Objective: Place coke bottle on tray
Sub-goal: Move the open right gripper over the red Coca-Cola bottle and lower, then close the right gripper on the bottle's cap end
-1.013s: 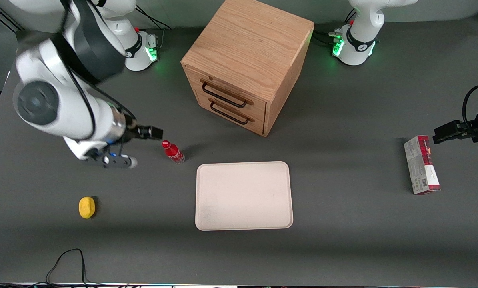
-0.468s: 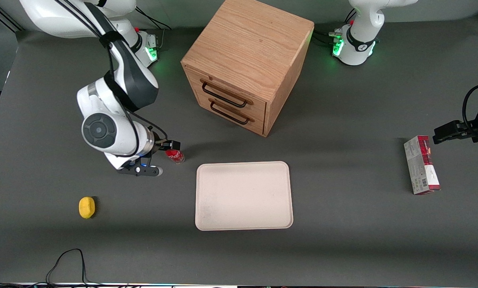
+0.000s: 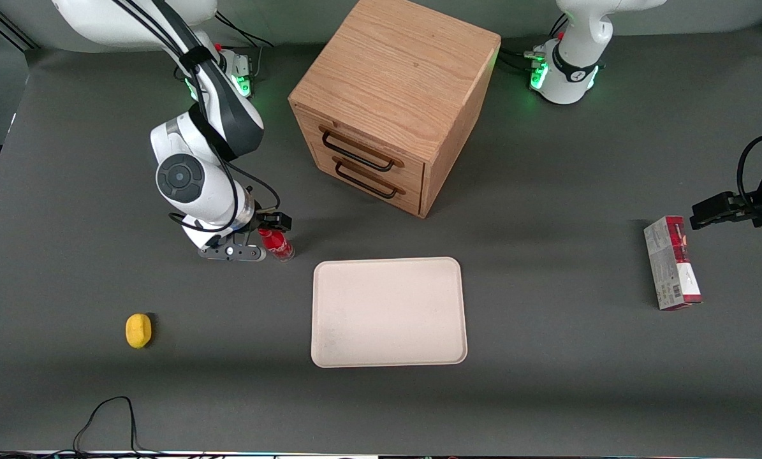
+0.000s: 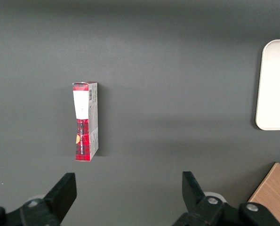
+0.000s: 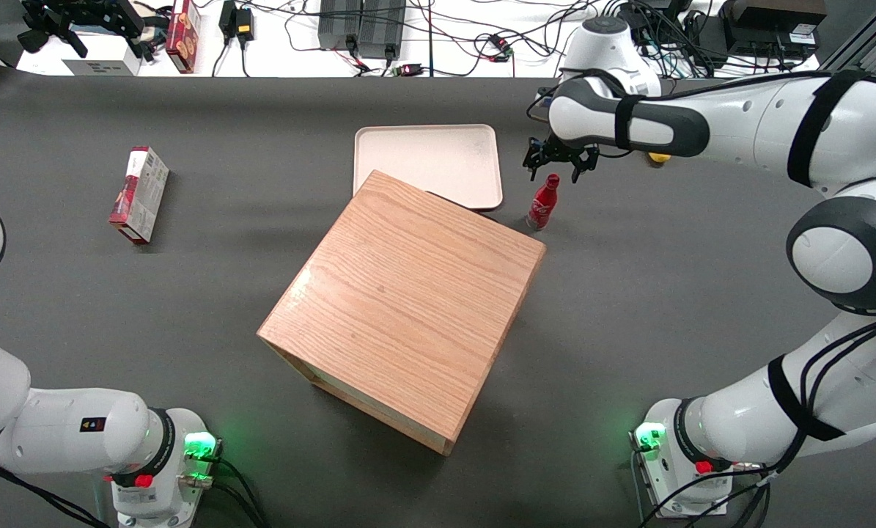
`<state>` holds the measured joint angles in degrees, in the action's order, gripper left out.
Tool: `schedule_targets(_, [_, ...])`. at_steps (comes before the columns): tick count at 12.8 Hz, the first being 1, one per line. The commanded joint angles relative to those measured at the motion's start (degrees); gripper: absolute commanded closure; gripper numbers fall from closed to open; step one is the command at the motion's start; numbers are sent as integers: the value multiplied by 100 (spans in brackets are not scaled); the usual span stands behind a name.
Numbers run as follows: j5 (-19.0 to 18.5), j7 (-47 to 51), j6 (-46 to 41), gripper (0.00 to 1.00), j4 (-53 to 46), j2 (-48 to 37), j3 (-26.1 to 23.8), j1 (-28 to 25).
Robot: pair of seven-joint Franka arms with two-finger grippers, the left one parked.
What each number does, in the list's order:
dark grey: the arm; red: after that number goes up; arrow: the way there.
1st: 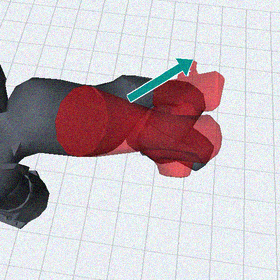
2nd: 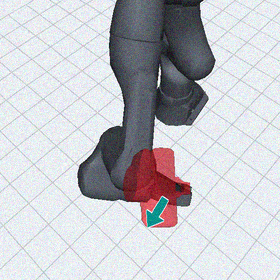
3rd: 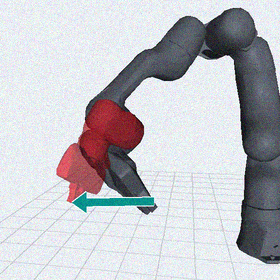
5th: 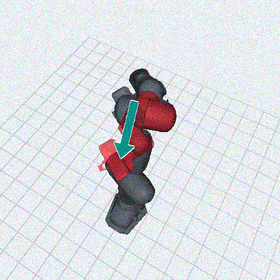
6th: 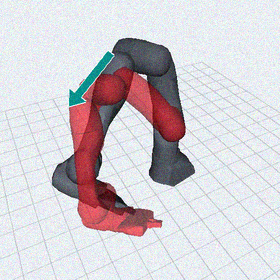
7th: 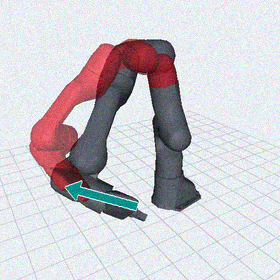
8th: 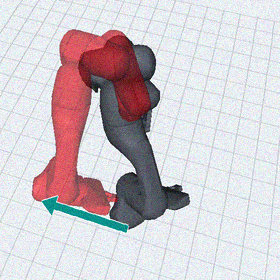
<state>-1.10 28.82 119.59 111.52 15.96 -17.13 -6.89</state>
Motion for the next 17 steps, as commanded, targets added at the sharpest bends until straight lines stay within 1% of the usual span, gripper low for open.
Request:
schedule_targets(1, [-74, -184, 222, 1, 256, -164, 61, -5])
schedule_targets(5, [-83, -175, 530, 2, 484, -164, 61, -23])
schedule_targets(6, [-83, -175, 531, 5, 485, -172, 61, -23])
schedule_targets(7, [-83, -175, 531, 14, 493, -181, 61, -23])
schedule_targets(8, [-74, -175, 522, 47, 493, -190, 61, -14])
schedule_targets(9, [-74, -166, 504, 77, 493, -207, 61, -14])
schedule_targets(10, [-74, -157, 487, 100, 485, -216, 61, -14])
schedule_targets(17, [-74, -131, 347, 100, 424, -243, 69, -6])
